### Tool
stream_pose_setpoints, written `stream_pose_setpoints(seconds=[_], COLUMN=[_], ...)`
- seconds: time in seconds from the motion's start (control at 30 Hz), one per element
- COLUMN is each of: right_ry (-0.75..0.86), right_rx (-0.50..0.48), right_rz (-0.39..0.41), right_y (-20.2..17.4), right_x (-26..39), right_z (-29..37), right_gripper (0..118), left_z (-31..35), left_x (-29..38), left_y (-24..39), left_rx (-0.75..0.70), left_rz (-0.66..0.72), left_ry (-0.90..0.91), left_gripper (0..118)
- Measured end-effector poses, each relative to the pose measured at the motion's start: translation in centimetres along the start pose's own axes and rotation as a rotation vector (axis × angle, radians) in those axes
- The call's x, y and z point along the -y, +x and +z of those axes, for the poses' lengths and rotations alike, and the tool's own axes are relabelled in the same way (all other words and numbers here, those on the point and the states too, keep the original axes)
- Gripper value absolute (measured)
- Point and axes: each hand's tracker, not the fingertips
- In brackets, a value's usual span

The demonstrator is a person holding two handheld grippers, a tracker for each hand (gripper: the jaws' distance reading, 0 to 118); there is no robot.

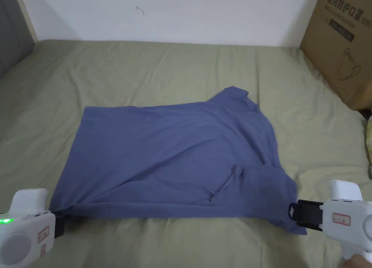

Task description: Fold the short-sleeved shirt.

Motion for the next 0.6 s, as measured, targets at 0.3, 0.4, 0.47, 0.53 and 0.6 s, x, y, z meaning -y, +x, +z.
stream_pose_setpoints(seconds=[0.3,0.4,0.47,0.53,0.6], right_ry=[-0.132,-0.091,-0.055,-0.021,0.005], right_rx=[0.007,0.004,0.000,-0.019,-0.029], right_rz=[-0.031,-0.034,-0.038,-0.039,-0.041], right_y=[-0.2,-0.1,-0.1,-0.2,-0.1], right_x=[2.3,0.6,-0.5,-2.4,-4.3], right_z=[-3.1,-1.9,-0.9,0.1,0.7], right_gripper=[3,3,3,3,3], left_z=[0.1,0.5,0.8,1.0,1.1], left_x=[-0.8,-1.5,-2.1,-3.1,-4.3], left_y=[-0.6,-0.8,-0.9,-0.9,-0.9], left_rx=[-0.002,-0.003,-0.003,-0.002,-0.003], left_rz=[0.012,0.004,0.007,0.009,0.005], left_ry=[-0.017,-0.015,-0.006,-0.002,-0.004], left_gripper=[2,2,2,2,2])
